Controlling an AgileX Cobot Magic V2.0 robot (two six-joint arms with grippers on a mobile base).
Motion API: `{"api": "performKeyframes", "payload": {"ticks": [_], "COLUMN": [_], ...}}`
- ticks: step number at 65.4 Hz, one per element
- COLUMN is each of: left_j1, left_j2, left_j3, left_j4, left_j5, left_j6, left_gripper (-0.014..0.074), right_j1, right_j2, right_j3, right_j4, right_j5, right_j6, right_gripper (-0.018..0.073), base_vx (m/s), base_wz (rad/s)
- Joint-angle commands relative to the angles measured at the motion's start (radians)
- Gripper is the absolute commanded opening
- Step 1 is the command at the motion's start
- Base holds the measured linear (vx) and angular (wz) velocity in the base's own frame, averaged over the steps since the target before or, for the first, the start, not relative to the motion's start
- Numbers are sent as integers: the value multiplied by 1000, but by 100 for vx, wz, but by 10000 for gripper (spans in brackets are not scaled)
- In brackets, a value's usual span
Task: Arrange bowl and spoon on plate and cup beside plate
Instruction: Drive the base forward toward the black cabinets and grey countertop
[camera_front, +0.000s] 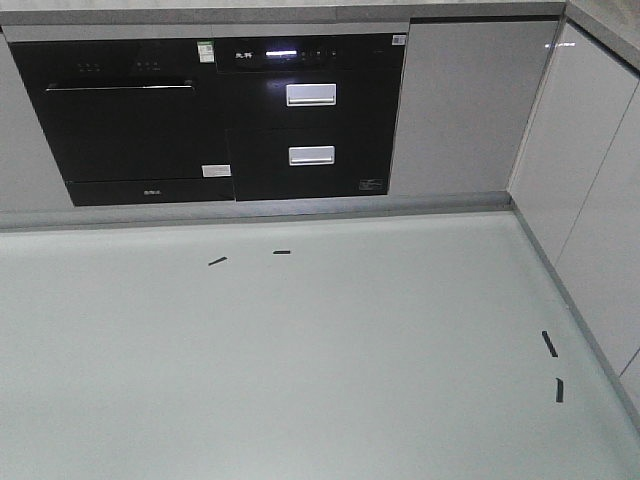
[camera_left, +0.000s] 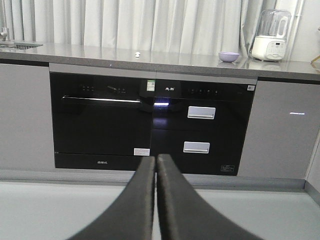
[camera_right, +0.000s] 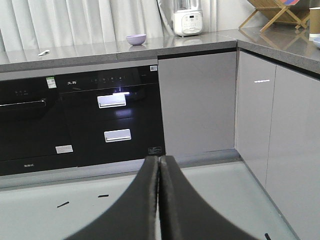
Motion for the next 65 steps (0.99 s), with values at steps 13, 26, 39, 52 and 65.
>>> {"api": "performKeyframes", "payload": {"ticks": [13,26,39,52,65], "left_j1": [2,2,2,2,2], "left_j2": [5,5,5,5,5], "left_j3": [28,28,28,28,28], "left_j4": [0,0,0,0,0], "left_j5": [-71,-71,-71,-71,-71], "left_j6": [-8,-8,-8,-8,-8], "left_gripper": [-6,-6,-6,-6,-6], "right_j1": [-1,-1,-1,-1,-1], "right_j2": [-11,-11,-11,-11,-11], "right_j3": [16,16,16,16,16], "right_j4": [-6,-6,-6,-6,-6], "right_j5": [-77,-77,-77,-77,-77], "right_j6": [-9,-9,-9,-9,-9], "right_gripper": [-6,-6,-6,-6,-6], "base_vx": [0,1,3,6,9], "base_wz": [0,1,2,4,-1]}}
